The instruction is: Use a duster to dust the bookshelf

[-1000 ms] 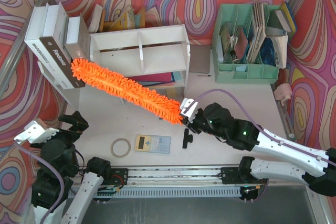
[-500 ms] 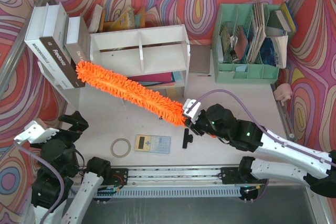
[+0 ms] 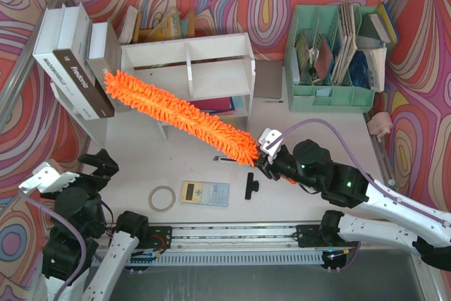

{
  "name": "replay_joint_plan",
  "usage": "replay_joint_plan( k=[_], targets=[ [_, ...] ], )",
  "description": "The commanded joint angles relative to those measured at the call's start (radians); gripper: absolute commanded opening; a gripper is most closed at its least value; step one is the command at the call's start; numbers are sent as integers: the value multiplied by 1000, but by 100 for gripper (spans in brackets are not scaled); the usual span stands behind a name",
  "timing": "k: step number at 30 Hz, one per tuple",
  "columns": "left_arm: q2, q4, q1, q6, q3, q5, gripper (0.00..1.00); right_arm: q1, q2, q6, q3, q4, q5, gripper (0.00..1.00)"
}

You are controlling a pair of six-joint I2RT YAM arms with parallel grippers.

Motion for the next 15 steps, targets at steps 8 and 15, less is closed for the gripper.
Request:
replay_joint_plan(
  k=[8,15],
  targets=[
    [-2,-13,-3,-1,-11,4,98,-5,-48,-3,39,82,171,0],
    [0,-10,-3,1,-12,4,98,-6,6,-39,70,101,157,0]
  ],
)
